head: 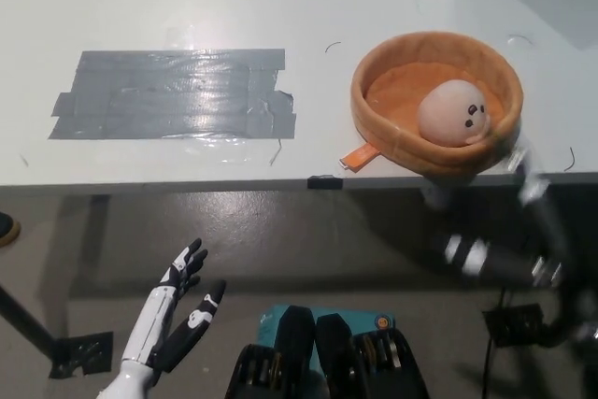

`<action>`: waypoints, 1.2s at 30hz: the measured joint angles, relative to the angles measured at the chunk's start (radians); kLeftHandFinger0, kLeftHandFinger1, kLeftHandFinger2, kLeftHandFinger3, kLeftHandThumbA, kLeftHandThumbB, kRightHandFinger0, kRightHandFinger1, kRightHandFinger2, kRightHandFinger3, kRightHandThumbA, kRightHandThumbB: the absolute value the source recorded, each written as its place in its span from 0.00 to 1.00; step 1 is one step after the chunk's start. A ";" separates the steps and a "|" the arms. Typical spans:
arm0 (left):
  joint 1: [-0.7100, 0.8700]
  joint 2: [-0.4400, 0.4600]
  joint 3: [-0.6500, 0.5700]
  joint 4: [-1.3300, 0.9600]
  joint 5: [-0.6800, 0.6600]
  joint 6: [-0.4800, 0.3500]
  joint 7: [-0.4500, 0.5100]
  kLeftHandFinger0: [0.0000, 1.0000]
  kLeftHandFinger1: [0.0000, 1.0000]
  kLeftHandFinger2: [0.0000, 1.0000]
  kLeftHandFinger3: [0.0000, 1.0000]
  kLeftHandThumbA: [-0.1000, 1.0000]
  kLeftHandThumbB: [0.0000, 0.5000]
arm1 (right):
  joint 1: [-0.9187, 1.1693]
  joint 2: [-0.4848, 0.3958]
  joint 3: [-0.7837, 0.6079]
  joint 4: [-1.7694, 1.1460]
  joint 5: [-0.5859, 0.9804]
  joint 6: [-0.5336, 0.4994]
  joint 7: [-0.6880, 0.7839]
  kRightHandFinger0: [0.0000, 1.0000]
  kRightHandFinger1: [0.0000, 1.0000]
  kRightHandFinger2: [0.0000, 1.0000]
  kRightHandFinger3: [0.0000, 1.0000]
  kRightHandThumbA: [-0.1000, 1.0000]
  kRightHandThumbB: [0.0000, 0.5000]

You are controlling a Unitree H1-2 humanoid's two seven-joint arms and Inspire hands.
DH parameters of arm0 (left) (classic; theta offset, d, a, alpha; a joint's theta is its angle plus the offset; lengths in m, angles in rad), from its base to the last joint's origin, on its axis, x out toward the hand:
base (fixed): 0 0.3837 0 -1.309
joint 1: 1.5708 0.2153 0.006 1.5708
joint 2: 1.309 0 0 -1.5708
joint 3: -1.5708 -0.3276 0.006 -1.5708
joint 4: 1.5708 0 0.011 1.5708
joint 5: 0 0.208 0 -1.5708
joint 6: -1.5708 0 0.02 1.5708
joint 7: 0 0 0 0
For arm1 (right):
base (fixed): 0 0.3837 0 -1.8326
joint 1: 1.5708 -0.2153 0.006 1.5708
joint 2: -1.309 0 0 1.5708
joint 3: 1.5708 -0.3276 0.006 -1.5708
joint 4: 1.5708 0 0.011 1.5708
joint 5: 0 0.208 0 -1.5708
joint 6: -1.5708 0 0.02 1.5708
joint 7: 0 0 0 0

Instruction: An emotional support dumpling is kept in a soft plate infront in the middle of the desk infront of the robot. The robot extends its right arm to pick up the dumpling and hands it to a person

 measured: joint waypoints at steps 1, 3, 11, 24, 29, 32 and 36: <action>-0.001 0.000 0.000 0.000 0.000 0.000 0.000 1.00 1.00 1.00 1.00 0.76 0.02 | -0.044 -0.023 -0.008 0.002 0.001 0.026 0.009 1.00 1.00 1.00 1.00 1.00 0.58; -0.001 0.000 0.000 0.000 0.000 0.000 0.000 1.00 1.00 1.00 1.00 0.76 0.02 | -0.126 -0.068 -0.009 0.024 0.001 0.072 0.032 1.00 1.00 1.00 1.00 1.00 0.61; -0.004 0.000 0.001 0.001 0.000 0.000 0.000 1.00 1.00 1.00 1.00 0.76 0.03 | -0.403 -0.200 0.082 0.255 -0.007 0.241 0.166 1.00 1.00 1.00 1.00 1.00 0.67; -0.023 0.000 0.001 0.000 0.000 0.000 -0.003 1.00 1.00 1.00 1.00 0.77 0.03 | -0.773 -0.239 0.345 0.741 -0.034 0.436 0.439 1.00 1.00 1.00 1.00 0.90 0.81; -0.032 0.000 0.001 -0.005 0.000 0.000 -0.004 1.00 1.00 1.00 1.00 0.78 0.02 | -0.834 -0.215 0.385 0.842 -0.037 0.481 0.505 1.00 1.00 1.00 1.00 0.95 0.84; -0.034 0.000 0.001 -0.007 0.002 0.000 -0.005 1.00 1.00 1.00 1.00 0.78 0.05 | -0.835 -0.201 0.401 0.873 -0.043 0.489 0.526 1.00 1.00 1.00 1.00 1.00 0.88; -0.035 0.000 0.001 -0.007 0.002 0.000 -0.005 1.00 1.00 1.00 1.00 0.78 0.05 | -0.835 -0.192 0.441 0.895 -0.063 0.490 0.546 1.00 1.00 1.00 1.00 1.00 0.91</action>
